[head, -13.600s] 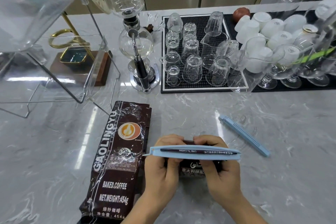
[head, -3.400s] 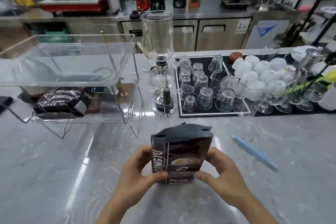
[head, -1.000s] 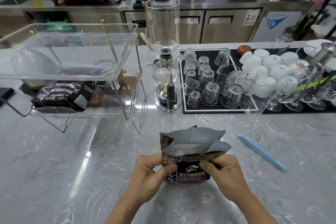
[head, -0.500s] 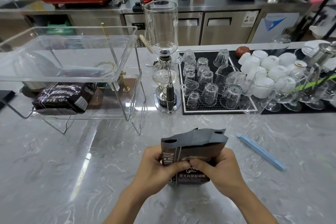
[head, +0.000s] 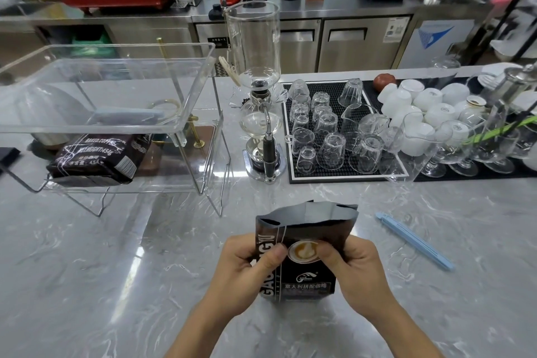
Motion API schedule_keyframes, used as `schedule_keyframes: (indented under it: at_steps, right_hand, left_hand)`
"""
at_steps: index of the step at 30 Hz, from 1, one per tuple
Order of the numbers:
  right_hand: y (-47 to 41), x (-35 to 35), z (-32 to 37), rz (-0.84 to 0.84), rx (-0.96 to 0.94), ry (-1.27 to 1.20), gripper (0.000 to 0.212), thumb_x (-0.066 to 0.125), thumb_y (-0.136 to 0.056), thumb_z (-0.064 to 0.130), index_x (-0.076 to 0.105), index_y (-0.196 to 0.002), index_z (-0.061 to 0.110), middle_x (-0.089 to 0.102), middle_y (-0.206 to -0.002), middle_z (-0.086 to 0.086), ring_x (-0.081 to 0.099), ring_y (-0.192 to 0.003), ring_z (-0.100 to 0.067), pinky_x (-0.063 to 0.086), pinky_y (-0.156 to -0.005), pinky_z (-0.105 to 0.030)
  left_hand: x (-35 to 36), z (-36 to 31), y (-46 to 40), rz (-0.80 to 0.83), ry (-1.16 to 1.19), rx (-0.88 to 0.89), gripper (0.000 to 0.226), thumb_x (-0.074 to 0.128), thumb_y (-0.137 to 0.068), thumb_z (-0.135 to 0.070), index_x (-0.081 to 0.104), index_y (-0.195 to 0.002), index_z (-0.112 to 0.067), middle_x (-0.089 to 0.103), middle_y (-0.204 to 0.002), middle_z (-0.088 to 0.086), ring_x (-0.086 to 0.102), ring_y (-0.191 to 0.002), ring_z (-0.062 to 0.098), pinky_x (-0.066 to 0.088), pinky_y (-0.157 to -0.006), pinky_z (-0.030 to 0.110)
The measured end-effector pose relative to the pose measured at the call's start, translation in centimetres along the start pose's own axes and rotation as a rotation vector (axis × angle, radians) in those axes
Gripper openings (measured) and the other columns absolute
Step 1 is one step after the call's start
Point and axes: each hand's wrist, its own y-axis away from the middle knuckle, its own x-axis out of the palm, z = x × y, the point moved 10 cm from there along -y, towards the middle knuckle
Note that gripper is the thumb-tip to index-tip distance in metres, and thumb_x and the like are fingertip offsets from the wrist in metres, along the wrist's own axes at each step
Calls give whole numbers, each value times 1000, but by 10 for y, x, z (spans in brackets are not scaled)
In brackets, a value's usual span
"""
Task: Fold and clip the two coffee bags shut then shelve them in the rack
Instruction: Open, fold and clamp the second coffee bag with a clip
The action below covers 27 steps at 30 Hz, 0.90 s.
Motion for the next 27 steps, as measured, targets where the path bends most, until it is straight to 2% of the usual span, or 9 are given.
schedule_keyframes:
  at_steps: [3,6,9,11,13,15,18,21,27]
  right_hand:
    - [0,1,3,33,-1,-18,34,69,-69,64,78,-86,37,79,-83,9,73,-78,-5,56,-68,-17]
    - [-3,0,8,48,-4,-47,32,71,-72,56,78,-93,32,79,-88,7,73,-83,-7,56,-71,-18]
    - [-5,-3,13,47,-17,-74,30,72,-74,50,79,-92,28,79,-87,6,73,-83,-8,56,-72,-19]
    - [-6,-6,13,48,-14,-59,22,70,-78,43,79,-90,27,79,-86,5,73,-83,-8,57,-73,-20]
    - [-8,-7,11,55,8,-52,16,65,-84,24,79,-90,28,79,-86,4,74,-83,-9,56,-73,-19]
    - [-9,-9,5,70,30,-30,21,62,-86,14,79,-94,25,79,-89,1,74,-86,-13,56,-74,-20]
    - [-10,-9,2,81,47,-55,21,64,-87,24,77,-102,18,78,-97,-8,73,-92,-23,56,-79,-28]
    - [-11,-9,-4,90,79,-88,44,70,-79,48,75,-106,13,76,-101,-13,72,-96,-28,56,-81,-31]
    - [-12,-11,-5,84,81,-110,46,70,-78,49,75,-106,12,76,-101,-13,72,-96,-29,56,-81,-31]
  left_hand:
    - [0,0,-1,11,29,-42,44,63,-89,-47,74,-81,-5,72,-78,22,67,-74,19,52,-64,36]
    - [1,-1,-4,40,87,-109,43,63,-88,-47,74,-81,-7,74,-78,5,68,-76,13,53,-67,24]
    - [0,-8,-7,55,126,-119,32,63,-88,-42,75,-81,-13,74,-79,-4,68,-75,8,52,-68,19]
    - [-3,-10,-8,45,112,-113,24,65,-90,-31,75,-80,-11,74,-77,-4,67,-74,8,52,-68,19]
    - [-6,-8,-9,22,113,-112,18,62,-89,-16,76,-85,-5,75,-80,1,68,-76,12,53,-69,22]
    - [-9,-6,-9,0,122,-115,22,61,-87,-18,75,-90,-1,76,-83,7,70,-79,18,55,-71,27]
    - [-11,-3,-9,-17,126,-133,26,61,-84,-23,75,-91,-1,76,-83,8,70,-78,19,56,-70,27]
    - [-10,-2,-9,-13,129,-143,25,61,-84,-22,76,-88,-3,75,-78,1,69,-73,13,53,-66,21]
    - [-10,-3,-9,-15,122,-147,26,60,-84,-24,75,-86,-3,74,-76,1,68,-71,13,52,-65,21]
